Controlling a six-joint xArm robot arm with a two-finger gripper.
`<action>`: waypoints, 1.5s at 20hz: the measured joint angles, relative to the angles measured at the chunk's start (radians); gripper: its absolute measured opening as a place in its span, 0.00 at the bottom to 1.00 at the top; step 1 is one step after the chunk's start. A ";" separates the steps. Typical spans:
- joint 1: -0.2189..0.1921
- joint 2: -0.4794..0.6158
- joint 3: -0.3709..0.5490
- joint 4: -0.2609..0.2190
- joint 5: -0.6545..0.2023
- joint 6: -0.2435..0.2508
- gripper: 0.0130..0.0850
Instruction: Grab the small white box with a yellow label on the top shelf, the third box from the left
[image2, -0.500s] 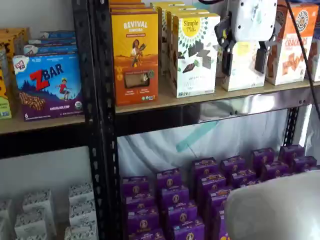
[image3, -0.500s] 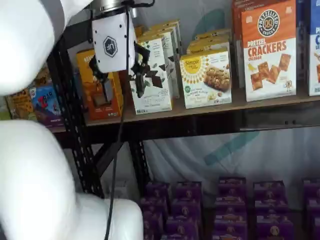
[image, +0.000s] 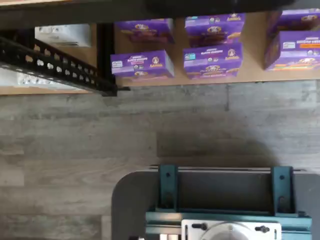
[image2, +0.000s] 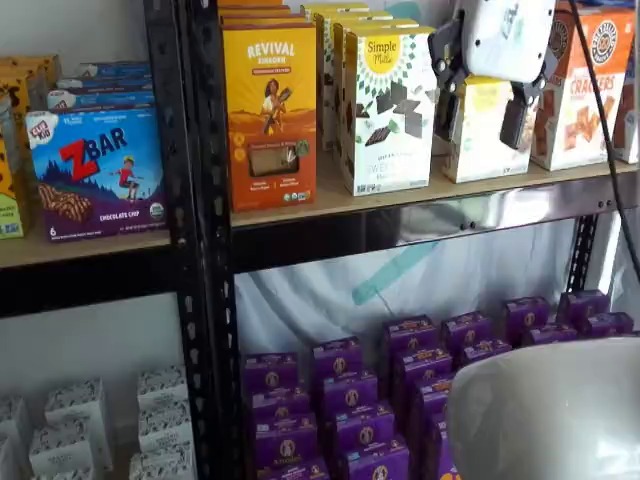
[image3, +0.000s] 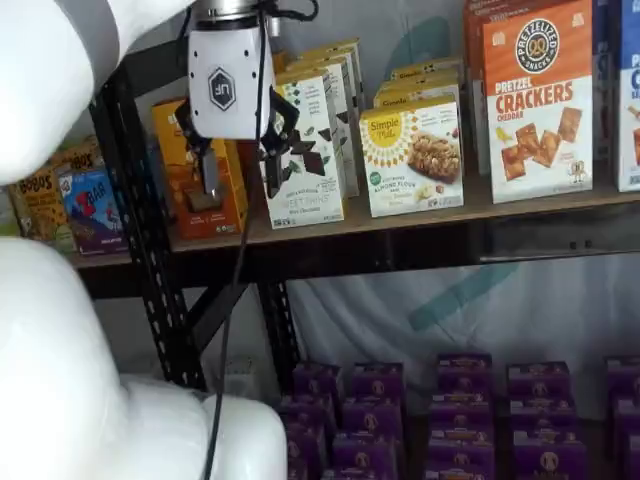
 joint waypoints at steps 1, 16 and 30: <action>0.006 0.000 0.000 -0.012 -0.008 0.000 1.00; 0.060 0.009 0.060 -0.181 -0.177 -0.011 1.00; -0.046 0.076 0.067 -0.180 -0.318 -0.112 1.00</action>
